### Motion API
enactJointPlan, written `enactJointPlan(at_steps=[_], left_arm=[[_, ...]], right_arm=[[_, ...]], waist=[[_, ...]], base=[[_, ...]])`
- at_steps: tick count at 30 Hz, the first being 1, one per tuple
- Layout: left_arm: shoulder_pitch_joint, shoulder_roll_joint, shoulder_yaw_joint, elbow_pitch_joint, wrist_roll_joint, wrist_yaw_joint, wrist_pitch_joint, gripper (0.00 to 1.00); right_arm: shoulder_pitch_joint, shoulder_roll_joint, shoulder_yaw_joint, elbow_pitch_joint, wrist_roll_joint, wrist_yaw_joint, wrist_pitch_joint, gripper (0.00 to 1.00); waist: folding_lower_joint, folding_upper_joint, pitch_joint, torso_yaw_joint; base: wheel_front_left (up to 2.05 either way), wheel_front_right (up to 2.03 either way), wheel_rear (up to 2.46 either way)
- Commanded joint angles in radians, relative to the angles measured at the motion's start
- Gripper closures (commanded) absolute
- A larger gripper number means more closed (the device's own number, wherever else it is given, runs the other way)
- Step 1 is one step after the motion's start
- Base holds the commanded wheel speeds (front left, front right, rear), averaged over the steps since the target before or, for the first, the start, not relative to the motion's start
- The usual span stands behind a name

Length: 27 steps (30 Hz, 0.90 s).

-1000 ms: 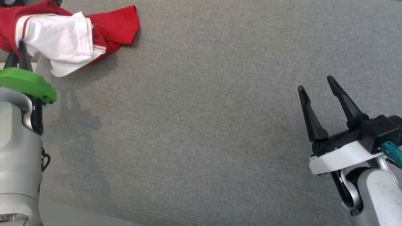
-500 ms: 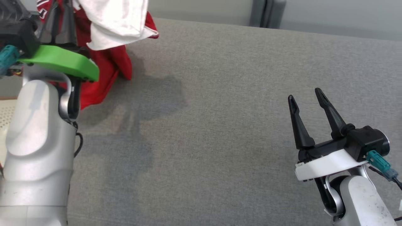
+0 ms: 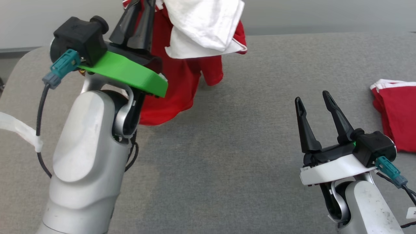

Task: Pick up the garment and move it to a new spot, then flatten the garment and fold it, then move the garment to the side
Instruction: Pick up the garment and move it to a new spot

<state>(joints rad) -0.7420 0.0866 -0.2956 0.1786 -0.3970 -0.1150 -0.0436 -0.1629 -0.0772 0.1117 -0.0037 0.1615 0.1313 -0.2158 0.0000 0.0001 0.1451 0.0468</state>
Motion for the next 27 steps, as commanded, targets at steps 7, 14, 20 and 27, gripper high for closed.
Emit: enactJointPlan(at_steps=[7,14,20,27], left_arm=[[0.028,-0.034,-0.122,-0.058,-0.077,0.053,-0.021,1.0],[-0.006,-0.033,-0.28,-0.069,-0.214,0.132,-0.121,1.0],[0.003,0.031,-0.284,0.118,-0.206,0.133,-0.123,1.0],[-0.021,0.195,-0.336,0.433,-0.12,0.068,-0.087,1.0]], right_arm=[[-0.009,0.014,-0.013,0.021,0.012,-0.001,-0.025,0.0],[-0.019,0.019,-0.011,0.027,0.014,-0.001,-0.034,0.0],[-0.031,0.023,-0.016,0.023,0.013,-0.001,-0.042,0.0],[-0.056,0.024,0.0,0.039,0.01,-0.001,-0.045,0.0]], waist=[[0.0,-0.0001,-0.007,-0.148],[0.0,-0.0001,0.01,-0.189],[0.0,-0.0001,0.054,-0.189],[0.0,-0.0001,0.112,-0.186]], base=[[0.0,0.0,0.0],[0.0,0.0,0.0],[0.0,0.0,0.0],[0.0,0.0,0.0]])
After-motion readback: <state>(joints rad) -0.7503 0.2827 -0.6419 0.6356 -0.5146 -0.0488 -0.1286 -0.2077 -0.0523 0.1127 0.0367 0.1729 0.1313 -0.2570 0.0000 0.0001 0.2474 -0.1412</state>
